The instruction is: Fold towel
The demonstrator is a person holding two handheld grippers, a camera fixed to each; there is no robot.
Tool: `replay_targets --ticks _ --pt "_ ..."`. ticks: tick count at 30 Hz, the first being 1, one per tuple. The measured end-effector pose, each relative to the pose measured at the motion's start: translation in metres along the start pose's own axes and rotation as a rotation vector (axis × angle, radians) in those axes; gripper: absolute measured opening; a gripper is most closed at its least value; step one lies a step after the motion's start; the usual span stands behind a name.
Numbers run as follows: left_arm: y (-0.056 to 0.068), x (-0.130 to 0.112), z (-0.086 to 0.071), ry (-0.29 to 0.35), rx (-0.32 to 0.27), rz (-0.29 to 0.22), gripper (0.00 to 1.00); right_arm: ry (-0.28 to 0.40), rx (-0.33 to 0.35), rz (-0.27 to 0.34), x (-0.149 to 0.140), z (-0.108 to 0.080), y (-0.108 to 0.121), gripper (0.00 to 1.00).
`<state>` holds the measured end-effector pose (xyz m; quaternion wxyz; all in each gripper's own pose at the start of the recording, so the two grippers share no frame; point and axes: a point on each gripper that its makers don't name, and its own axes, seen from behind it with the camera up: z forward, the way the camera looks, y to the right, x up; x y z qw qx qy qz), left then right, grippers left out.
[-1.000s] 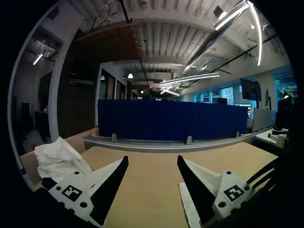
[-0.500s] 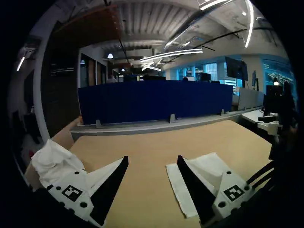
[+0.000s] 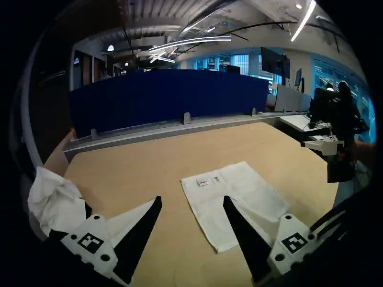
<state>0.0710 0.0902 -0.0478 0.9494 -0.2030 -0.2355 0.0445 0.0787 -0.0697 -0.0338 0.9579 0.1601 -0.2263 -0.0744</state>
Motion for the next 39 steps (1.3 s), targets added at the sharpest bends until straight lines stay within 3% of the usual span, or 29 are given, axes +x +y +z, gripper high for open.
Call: replay_targets --ticks 9,23,32,39 --pt "0.014 -0.047 0.014 -0.092 -0.039 0.061 0.95 -0.066 0.042 -0.036 -0.037 0.007 -0.014 0.99" --pt "0.034 -0.124 0.037 -0.249 -0.096 0.102 0.96 -0.201 0.114 -0.065 -0.11 0.022 -0.041 0.98" --pt "0.046 -0.158 0.047 -0.338 -0.139 0.118 0.95 -0.296 0.175 -0.094 -0.152 0.028 -0.058 0.98" --pt "0.057 -0.175 0.053 -0.384 -0.168 0.133 0.95 -0.338 0.19 -0.073 -0.169 0.029 -0.063 0.97"
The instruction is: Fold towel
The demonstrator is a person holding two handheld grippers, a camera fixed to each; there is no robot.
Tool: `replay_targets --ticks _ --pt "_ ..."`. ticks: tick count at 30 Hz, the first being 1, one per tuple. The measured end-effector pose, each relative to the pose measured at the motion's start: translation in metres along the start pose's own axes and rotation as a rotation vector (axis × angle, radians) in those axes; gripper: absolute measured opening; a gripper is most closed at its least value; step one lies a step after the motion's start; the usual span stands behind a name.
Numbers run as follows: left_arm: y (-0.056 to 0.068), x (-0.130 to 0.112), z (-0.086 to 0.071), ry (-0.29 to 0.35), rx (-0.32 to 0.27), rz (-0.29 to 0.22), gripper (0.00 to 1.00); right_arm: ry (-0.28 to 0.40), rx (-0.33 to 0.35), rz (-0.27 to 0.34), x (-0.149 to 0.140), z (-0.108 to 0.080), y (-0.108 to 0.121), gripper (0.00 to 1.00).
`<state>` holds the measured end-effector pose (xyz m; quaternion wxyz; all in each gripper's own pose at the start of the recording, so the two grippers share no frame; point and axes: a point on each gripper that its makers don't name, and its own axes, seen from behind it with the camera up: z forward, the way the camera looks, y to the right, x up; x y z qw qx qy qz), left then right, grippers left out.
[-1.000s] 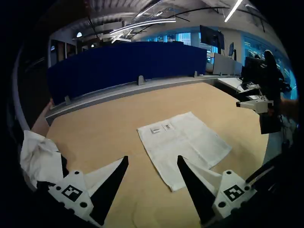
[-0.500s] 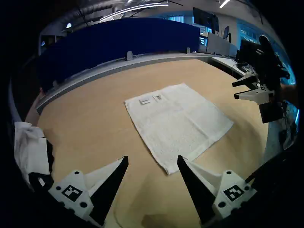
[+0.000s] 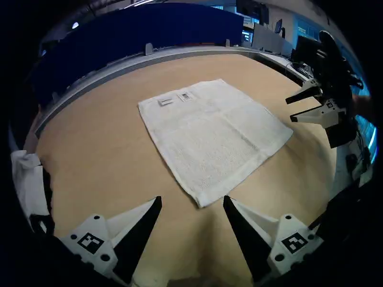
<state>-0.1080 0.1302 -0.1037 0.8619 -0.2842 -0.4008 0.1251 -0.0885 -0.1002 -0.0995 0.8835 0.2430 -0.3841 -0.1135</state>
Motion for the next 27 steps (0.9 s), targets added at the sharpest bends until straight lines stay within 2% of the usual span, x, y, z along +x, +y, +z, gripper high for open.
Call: replay_targets --ticks 9,15,22,24,27 --pt "0.007 -0.004 0.01 -0.029 -0.024 0.008 0.95 -0.068 0.015 -0.047 -0.026 0.003 -0.007 0.96" --pt "0.01 -0.004 0.017 -0.047 -0.038 0.012 0.95 -0.101 0.038 -0.031 -0.038 0.007 -0.012 0.93" --pt "0.008 -0.004 0.019 -0.053 -0.03 0.043 0.95 -0.118 0.039 -0.032 -0.044 0.01 -0.011 0.89" --pt "0.008 -0.005 0.019 -0.054 -0.026 0.052 0.94 -0.121 0.042 -0.035 -0.045 0.01 -0.012 0.87" --pt "0.01 -0.005 0.019 -0.056 -0.026 0.058 0.85 -0.127 0.045 -0.036 -0.047 0.011 -0.013 0.83"
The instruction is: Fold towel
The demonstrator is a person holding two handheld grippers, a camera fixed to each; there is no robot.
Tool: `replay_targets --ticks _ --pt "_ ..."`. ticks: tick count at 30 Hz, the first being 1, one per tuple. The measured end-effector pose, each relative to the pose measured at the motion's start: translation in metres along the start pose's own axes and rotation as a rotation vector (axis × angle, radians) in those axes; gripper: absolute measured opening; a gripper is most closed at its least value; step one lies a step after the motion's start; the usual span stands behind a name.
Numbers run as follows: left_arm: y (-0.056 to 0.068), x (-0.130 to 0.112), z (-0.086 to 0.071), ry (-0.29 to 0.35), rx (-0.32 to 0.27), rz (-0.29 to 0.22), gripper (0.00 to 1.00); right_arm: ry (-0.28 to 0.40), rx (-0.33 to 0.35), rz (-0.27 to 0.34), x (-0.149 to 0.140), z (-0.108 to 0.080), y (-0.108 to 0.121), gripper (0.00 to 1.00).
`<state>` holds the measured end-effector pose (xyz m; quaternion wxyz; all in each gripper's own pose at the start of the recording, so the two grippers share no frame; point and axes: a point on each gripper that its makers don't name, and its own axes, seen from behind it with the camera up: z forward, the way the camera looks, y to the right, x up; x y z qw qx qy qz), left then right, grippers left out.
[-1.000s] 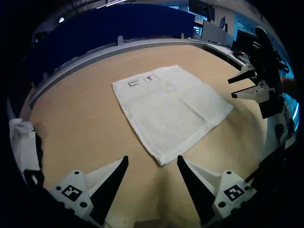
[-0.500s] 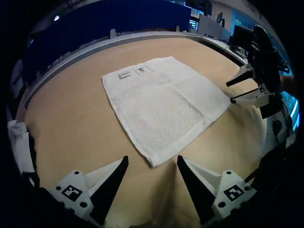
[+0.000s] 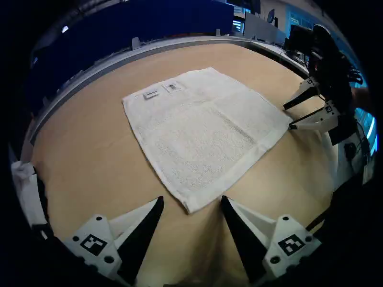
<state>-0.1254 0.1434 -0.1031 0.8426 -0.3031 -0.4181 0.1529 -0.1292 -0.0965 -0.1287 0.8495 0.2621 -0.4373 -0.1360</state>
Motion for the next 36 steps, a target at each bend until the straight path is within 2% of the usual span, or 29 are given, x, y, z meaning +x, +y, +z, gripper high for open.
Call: replay_targets --ticks 7,11,15,17,19,25,29,31,33,36 --pt "0.005 0.0 0.001 -0.002 0.006 -0.003 0.7 0.003 0.009 0.008 -0.002 0.0 -0.002 0.72" --pt "0.007 0.0 0.001 -0.004 0.007 -0.004 0.65 0.005 0.011 0.009 -0.002 0.0 -0.003 0.64" --pt "0.006 0.0 0.0 -0.01 0.01 -0.01 0.53 0.002 0.015 0.002 -0.004 0.0 -0.006 0.57" --pt "0.005 0.0 0.0 -0.013 0.012 -0.016 0.51 0.002 0.017 -0.004 -0.004 0.0 -0.007 0.53" --pt "0.004 0.0 0.0 -0.015 0.016 -0.021 0.45 0.001 0.02 -0.008 -0.003 0.001 -0.008 0.49" --pt "0.001 -0.001 -0.001 -0.019 0.028 -0.039 0.28 -0.001 0.024 -0.005 -0.001 0.001 -0.01 0.3" --pt "0.003 0.0 -0.001 -0.019 0.028 -0.044 0.23 -0.004 0.02 0.005 0.0 0.002 -0.009 0.19" --pt "0.004 0.0 -0.001 -0.016 0.031 -0.042 0.21 -0.004 0.02 0.008 0.0 0.002 -0.009 0.17" --pt "0.005 0.002 0.0 -0.011 0.038 -0.039 0.12 -0.004 0.021 0.009 0.001 0.002 -0.01 0.17" --pt "0.004 0.007 -0.001 0.005 0.058 -0.032 0.06 0.003 0.02 0.01 0.003 0.001 -0.011 0.16"
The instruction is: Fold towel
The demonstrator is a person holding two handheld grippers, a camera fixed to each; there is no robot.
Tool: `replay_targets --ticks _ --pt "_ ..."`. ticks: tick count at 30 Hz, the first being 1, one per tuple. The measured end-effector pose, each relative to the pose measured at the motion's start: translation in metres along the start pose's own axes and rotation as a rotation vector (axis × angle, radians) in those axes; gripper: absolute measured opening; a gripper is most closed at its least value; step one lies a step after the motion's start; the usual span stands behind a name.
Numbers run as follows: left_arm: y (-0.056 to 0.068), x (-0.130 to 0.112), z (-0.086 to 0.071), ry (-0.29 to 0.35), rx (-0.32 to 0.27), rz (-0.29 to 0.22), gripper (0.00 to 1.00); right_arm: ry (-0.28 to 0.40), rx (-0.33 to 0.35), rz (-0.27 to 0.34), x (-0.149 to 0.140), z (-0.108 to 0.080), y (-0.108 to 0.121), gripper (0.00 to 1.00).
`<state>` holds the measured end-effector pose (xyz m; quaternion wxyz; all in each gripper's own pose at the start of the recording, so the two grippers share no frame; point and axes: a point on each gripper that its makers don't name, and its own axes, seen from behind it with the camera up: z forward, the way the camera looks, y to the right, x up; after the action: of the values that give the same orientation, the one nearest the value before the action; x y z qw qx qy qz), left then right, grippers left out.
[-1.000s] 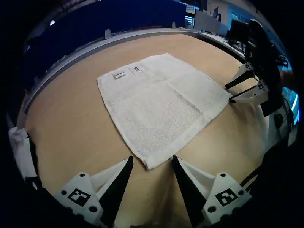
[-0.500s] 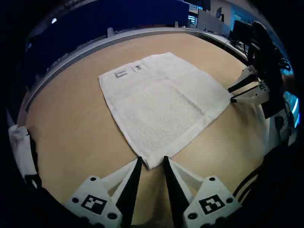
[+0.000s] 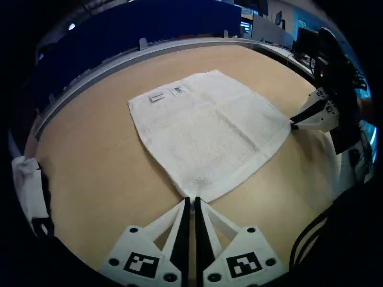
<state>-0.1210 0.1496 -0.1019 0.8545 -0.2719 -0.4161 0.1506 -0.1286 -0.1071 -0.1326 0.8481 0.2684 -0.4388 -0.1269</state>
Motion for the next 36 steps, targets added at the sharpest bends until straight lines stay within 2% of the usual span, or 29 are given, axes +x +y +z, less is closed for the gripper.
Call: replay_targets --ticks 3,6,12,19,22,27,36 --pt "0.001 0.0 0.0 0.0 0.007 0.003 0.06 0.007 -0.006 0.005 0.001 -0.001 0.001 0.16" --pt "0.001 0.0 -0.003 0.0 0.004 -0.014 0.06 0.017 -0.004 0.014 0.004 -0.004 0.001 0.16" --pt "0.0 0.004 -0.012 0.013 -0.016 -0.084 0.05 0.042 -0.005 0.02 0.012 -0.013 0.004 0.16" --pt "0.002 0.012 -0.025 0.024 -0.024 -0.102 0.05 0.063 -0.011 0.006 0.026 -0.024 0.008 0.16" --pt "0.002 0.02 -0.033 0.035 -0.024 -0.115 0.05 0.073 -0.008 -0.001 0.033 -0.032 0.007 0.16" --pt "0.0 0.03 -0.049 0.051 -0.025 -0.163 0.05 0.083 -0.003 -0.019 0.043 -0.049 0.005 0.16" --pt "0.001 0.041 -0.089 0.076 -0.04 -0.249 0.05 0.1 0.021 -0.05 0.058 -0.091 -0.006 0.16"
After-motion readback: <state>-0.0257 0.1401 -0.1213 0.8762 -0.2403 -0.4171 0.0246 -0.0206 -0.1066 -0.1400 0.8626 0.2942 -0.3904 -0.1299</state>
